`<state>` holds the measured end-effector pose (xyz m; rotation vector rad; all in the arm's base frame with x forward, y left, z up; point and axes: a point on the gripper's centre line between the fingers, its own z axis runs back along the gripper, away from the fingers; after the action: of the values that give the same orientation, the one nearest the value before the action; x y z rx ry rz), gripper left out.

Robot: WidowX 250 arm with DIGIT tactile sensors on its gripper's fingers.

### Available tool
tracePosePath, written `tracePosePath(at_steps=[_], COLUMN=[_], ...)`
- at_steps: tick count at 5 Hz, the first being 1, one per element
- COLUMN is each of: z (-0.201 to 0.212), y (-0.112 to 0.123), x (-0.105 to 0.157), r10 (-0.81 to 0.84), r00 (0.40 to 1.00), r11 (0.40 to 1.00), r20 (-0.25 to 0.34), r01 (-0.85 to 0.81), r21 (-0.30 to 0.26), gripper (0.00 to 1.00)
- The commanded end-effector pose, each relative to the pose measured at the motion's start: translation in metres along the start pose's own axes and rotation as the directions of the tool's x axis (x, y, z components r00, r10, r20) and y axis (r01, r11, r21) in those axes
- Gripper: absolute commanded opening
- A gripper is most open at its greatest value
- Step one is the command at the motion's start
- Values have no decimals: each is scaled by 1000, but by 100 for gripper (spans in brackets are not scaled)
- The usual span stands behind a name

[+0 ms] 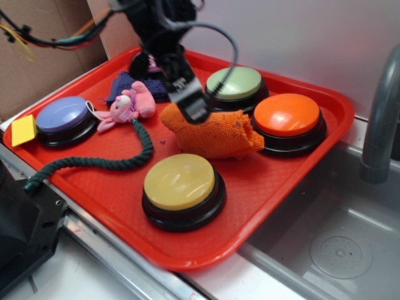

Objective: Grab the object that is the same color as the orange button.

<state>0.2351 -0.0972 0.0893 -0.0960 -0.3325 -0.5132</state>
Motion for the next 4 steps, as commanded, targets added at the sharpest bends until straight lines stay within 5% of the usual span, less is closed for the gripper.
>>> tracePosePath(at_steps=[1,2,3,4], z=[-38,-46,-41,-33], y=[-14,-11,-10,-7], x=[8,2,2,2], r10=[-78,-27,-17,28], r00=[996,999,999,999], r11=[994,997,999,1000], r20=[-34,-42,-37,-38], r01=[75,24,16,-28], r21=[-75,-67,-37,-13], gripper=[100,100,0,0])
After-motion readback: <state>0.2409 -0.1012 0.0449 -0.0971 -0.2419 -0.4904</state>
